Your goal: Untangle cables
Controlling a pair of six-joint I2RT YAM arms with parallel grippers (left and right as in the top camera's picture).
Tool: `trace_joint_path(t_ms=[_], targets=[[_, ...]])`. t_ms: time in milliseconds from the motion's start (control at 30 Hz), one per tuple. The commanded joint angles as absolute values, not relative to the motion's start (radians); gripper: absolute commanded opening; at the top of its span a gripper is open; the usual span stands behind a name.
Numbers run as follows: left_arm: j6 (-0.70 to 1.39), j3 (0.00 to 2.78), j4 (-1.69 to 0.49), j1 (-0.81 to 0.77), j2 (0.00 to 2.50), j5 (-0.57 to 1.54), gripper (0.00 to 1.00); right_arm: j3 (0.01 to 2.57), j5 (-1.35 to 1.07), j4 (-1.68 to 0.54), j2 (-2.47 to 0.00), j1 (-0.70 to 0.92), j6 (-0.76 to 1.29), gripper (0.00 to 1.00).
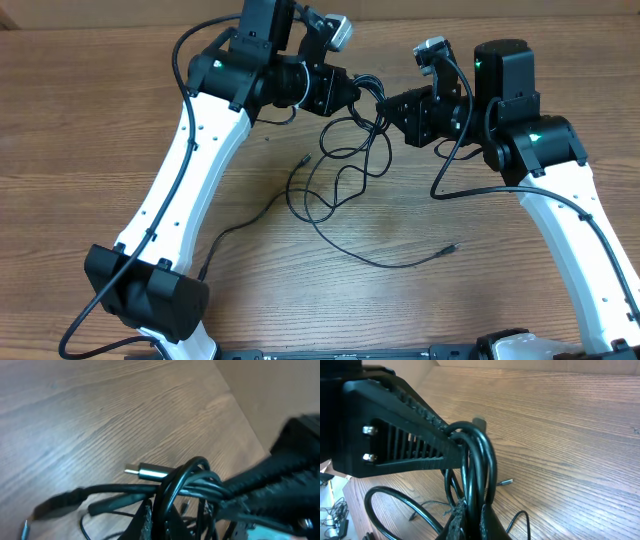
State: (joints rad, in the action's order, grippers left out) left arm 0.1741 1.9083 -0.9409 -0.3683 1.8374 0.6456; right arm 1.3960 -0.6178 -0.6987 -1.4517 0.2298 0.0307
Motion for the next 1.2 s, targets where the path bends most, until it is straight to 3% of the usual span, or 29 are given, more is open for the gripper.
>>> trace_joint_path(t_ms=[0,133,333,700,867,900,967,1000,1033,1167], targets=[[0.446,1.908,-0.938,-0.369,1.836,0.486,0.04,1.415,-0.661,-0.698,-1.457,0.235,0.029,0.04],[0.667,1.908,-0.968,-0.359,1.836,0.384,0.04,1.415,-0.688,-0.698,-1.457,0.235,0.029,0.04],[0.835,1.908,-0.999,-0.346,1.836,0.347,0.04,1.415,-0.702,-0.698,-1.457,0.235,0.029,0.04],[1.018,1.908,-1.068,-0.345,1.836,0.249,0.05,1.415,-0.728,-0.710,-1.457,0.235,0.028,0.04],[0.997,1.908,-1.075,-0.345,1.836,0.254,0.04,1.415,-0.727,-0.713,-1.457,0.235,0.028,0.04],[0.960,1.908,-1.073,-0.345,1.836,0.255,0.04,1.415,-0.727,-0.713,-1.457,0.234,0.028,0.11],[0.882,1.908,-1.073,-0.345,1.836,0.256,0.05,1.415,-0.727,-0.713,-1.457,0.234,0.028,0.34],[0.839,1.908,-1.073,-0.345,1.836,0.263,0.04,1.415,-0.727,-0.712,-1.457,0.234,0.028,0.53],[0.805,1.908,-1.073,-0.345,1.836,0.271,0.04,1.415,-0.726,-0.712,-1.457,0.234,0.028,0.61],[0.671,1.908,-1.073,-0.346,1.836,0.318,0.04,1.415,-0.719,-0.712,-1.457,0.234,0.028,0.71]])
